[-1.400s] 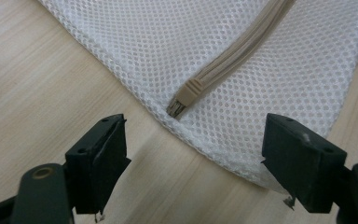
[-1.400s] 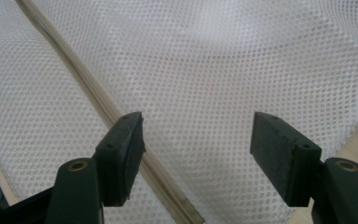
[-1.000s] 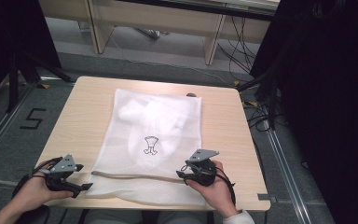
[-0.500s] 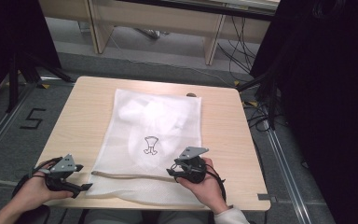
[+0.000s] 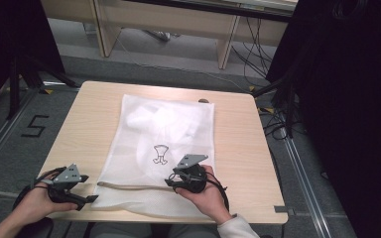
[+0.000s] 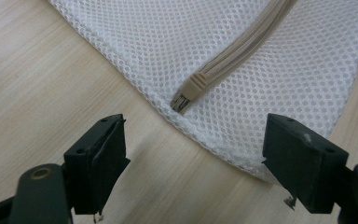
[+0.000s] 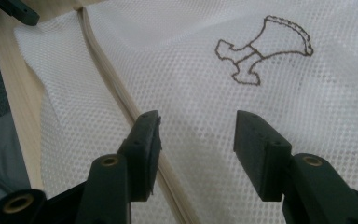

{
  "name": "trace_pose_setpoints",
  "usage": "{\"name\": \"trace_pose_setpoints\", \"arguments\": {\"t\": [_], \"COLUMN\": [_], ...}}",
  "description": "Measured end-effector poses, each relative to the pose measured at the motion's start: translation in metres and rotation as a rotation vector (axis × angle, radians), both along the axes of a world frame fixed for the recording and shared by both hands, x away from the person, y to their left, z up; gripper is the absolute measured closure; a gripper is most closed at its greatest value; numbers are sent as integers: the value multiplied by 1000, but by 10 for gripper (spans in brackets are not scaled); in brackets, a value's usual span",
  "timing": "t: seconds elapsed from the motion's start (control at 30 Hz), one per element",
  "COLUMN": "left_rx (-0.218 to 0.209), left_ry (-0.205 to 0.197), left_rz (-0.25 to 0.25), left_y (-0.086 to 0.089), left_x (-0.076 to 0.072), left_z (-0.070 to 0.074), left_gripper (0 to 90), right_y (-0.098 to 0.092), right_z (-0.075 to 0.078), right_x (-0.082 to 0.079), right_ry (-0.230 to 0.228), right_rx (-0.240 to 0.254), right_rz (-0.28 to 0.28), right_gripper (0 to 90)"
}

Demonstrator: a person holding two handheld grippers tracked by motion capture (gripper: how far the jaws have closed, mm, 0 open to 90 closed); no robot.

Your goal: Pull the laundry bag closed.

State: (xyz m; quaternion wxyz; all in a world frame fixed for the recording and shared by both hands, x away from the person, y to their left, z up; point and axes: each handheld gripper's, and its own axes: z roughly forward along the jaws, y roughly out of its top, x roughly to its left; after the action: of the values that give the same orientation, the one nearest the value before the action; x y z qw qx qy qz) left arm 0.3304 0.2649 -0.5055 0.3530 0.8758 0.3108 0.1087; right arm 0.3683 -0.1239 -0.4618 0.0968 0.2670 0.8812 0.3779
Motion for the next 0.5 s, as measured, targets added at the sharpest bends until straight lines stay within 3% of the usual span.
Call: {"name": "trace_pose_setpoints", "arguments": {"t": [0.03, 0.1, 0.17, 0.33, 0.37, 0.4, 0.5], "left_rx": [14, -1, 14, -5, 13, 22, 21], "left_ry": [-15, -16, -20, -5, -10, -18, -17], "left_rz": [-5, -4, -11, 6, -2, -12, -11], "left_y": [1, 1, 2, 1, 1, 2, 1], "left_x": [1, 1, 1, 0, 1, 1, 2], "left_z": [1, 0, 1, 0, 0, 1, 1], "left_gripper": [209, 209, 208, 208, 207, 207, 207], "right_y": [2, 5, 10, 21, 22, 25, 33], "right_z": [0, 3, 1, 1, 2, 1, 0], "right_x": [1, 2, 3, 4, 5, 4, 7], "right_ry": [-17, -5, -12, 8, 4, 1, -8], "right_rx": [6, -13, 4, -2, -19, -3, -7], "right_rz": [7, 22, 17, 30, 40, 39, 72], "right_gripper": [526, 533, 536, 540, 542, 543, 553]}}
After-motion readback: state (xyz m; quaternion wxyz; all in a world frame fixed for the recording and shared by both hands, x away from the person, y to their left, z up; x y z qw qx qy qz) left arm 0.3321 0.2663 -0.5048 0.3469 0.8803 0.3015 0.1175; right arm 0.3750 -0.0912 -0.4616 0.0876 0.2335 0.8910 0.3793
